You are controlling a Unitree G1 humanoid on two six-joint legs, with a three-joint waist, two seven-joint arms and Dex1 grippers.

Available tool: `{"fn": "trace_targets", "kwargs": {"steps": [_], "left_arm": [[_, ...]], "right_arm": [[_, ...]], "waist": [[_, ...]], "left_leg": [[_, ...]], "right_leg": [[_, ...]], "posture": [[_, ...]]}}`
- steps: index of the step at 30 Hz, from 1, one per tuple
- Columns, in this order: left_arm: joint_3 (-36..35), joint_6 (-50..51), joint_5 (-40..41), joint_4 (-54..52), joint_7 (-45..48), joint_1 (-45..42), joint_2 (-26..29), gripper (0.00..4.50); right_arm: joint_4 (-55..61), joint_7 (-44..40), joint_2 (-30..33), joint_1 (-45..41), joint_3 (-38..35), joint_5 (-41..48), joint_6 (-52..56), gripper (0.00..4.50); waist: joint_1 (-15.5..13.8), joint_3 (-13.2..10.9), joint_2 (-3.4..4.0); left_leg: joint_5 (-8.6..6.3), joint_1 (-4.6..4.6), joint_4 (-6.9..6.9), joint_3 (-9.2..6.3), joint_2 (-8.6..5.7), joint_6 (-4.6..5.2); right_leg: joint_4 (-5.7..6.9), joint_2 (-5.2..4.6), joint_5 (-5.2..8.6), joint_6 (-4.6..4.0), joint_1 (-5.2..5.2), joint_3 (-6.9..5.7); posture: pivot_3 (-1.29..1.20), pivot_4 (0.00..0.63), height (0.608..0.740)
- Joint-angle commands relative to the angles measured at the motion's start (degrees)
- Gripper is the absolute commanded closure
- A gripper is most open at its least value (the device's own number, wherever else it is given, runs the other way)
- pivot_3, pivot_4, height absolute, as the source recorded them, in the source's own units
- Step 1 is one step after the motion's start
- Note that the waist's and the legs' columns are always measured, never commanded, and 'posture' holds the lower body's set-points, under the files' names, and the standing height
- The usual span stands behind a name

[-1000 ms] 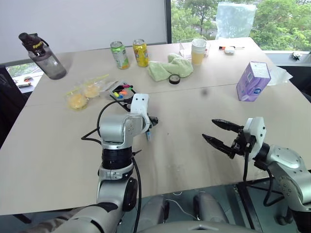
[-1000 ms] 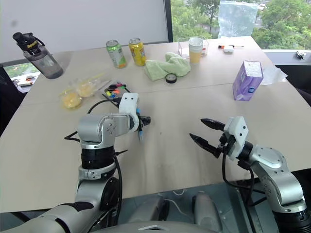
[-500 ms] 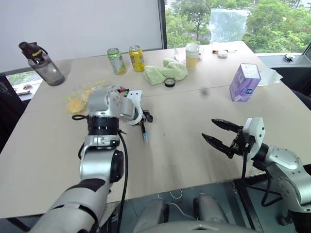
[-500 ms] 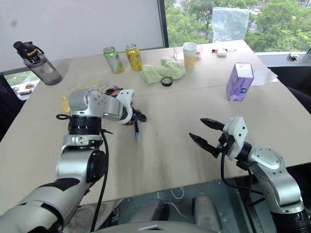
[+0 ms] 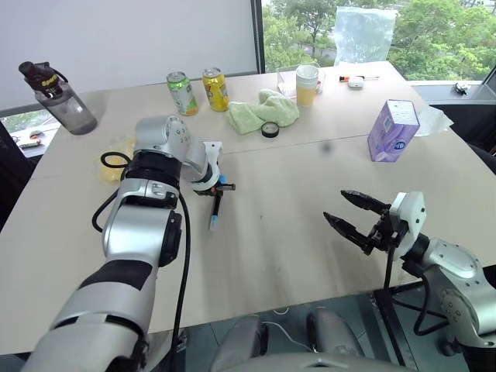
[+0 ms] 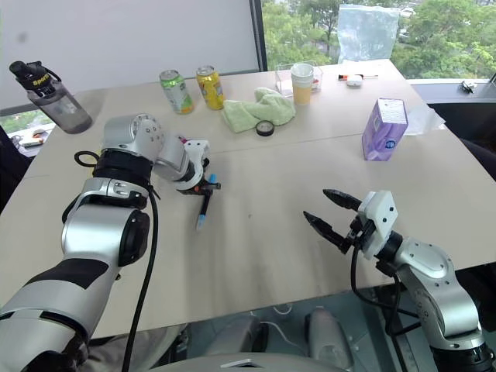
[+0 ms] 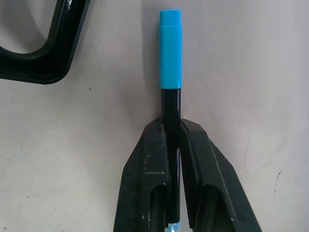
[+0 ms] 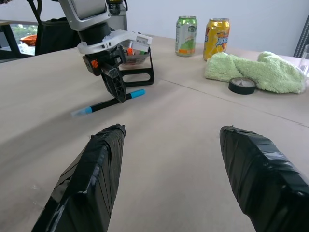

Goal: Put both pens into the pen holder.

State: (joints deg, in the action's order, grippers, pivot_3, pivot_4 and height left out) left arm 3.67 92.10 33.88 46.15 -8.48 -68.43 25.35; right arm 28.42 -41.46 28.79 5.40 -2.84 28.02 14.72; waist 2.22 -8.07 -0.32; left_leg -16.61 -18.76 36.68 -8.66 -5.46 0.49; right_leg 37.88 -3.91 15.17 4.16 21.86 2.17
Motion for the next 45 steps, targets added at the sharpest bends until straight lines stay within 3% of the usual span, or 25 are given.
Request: {"fn": "trace_targets", "kwargs": {"steps": [1, 8, 13, 18, 22, 27, 33, 35, 37, 45], "left_arm": [[2.4, 0.4, -3.0, 3.1, -0.7, 2.4, 1.0, 4.35], [-3.2, 0.4, -1.0, -1.6, -2.5, 2.1, 0.0, 4.35], [-6.4, 0.4, -1.1, -19.2, -2.7, 5.7, -1.6, 4.35], [-17.3, -2.1, 0.1, -38.9, 0.3, 12.3, -7.8, 4.35], [-18.3, -5.3, 2.0, -50.3, 5.6, 16.9, -8.9, 4.35], [-18.7, -10.9, 1.1, -56.6, 8.5, 16.1, -9.7, 4.35], [-12.8, -23.6, -5.0, -61.5, 10.2, 17.2, -7.6, 4.35], [-7.7, -31.1, -9.6, -63.3, 12.5, 20.2, -4.7, 4.35], [-1.9, -41.3, -16.1, -64.6, 14.5, 23.9, -1.2, 4.35], [10.4, -82.2, -40.9, -62.3, 17.3, 35.1, 8.7, 4.35]], "right_arm": [[2.4, 0.8, -0.4, 0.1, -1.0, 0.0, -1.6, 1.14], [2.1, 0.8, -0.4, -0.3, -1.2, -0.1, -2.3, 1.14], [1.3, -0.9, 1.0, -2.0, -3.5, 3.7, -0.7, 1.14], [-0.3, -3.1, 2.9, -3.7, -5.5, 6.2, 0.2, 1.14], [-1.9, -4.6, 3.7, -4.5, -5.8, 6.7, 0.4, 1.14], [-3.3, -5.4, 3.7, -6.1, -5.1, 6.7, 0.7, 1.14], [-3.2, -5.4, 3.1, -7.1, -4.6, 6.5, 0.9, 1.14], [-2.9, -5.4, 2.9, -7.4, -4.7, 7.0, 1.1, 1.14], [-2.6, -5.9, 2.8, -7.7, -5.0, 8.1, 1.4, 1.14], [-1.8, -7.6, 2.9, -7.8, -7.0, 13.6, 2.6, 1.14]], "waist": [[0.0, 0.0, 0.01], [0.0, 0.0, -0.07], [-0.8, -0.4, -0.38], [-1.9, -0.5, -0.53], [-1.8, -0.5, -0.57], [-1.8, -0.5, -0.58], [-1.8, -0.5, -0.58], [-1.6, -0.5, -0.58], [-1.5, -0.5, -0.57], [-2.1, -0.5, -0.57]], "left_leg": [[0.00, 0.00, -0.02, 0.02, 0.00, -0.01], [0.01, -0.07, -0.15, 0.17, 0.04, -0.02], [0.02, -0.25, -0.12, 0.13, 0.04, -0.04], [0.19, -2.16, 0.70, -0.17, -0.01, 0.20], [0.19, -2.70, 0.74, -0.27, -0.12, 0.23], [0.19, -3.06, 0.77, -0.26, -0.13, 0.23], [0.19, -3.04, 0.82, -0.20, -0.14, 0.23], [0.19, -3.03, 0.81, -0.16, -0.14, 0.23], [0.19, -3.00, 0.77, -0.11, -0.13, 0.23], [0.19, -3.03, 0.77, -0.16, -0.13, 0.24]], "right_leg": [[0.00, 0.00, 0.00, 0.00, 0.02, 0.02], [0.04, 0.01, 0.00, 0.00, 0.24, 0.15], [0.03, -0.03, -0.01, -0.01, 0.35, 0.15], [0.22, 0.02, -0.50, -0.76, 1.91, 0.06], [0.10, -0.08, -0.52, -0.80, 2.37, -0.07], [0.16, -0.08, -0.53, -0.82, 2.73, -0.07], [0.21, -0.07, -0.54, -0.83, 2.71, -0.05], [0.21, -0.06, -0.54, -0.83, 2.71, -0.04], [0.21, -0.06, -0.54, -0.83, 2.71, -0.01], [0.18, -0.08, -0.55, -0.85, 2.71, 0.00]], "posture": [[0.00, 0.150, 0.740], [0.00, 0.150, 0.740], [0.00, 0.150, 0.740], [0.00, 0.150, 0.740], [0.00, 0.150, 0.740], [0.00, 0.150, 0.740], [0.00, 0.150, 0.740], [0.00, 0.150, 0.740], [0.00, 0.150, 0.740], [0.00, 0.150, 0.740]]}}
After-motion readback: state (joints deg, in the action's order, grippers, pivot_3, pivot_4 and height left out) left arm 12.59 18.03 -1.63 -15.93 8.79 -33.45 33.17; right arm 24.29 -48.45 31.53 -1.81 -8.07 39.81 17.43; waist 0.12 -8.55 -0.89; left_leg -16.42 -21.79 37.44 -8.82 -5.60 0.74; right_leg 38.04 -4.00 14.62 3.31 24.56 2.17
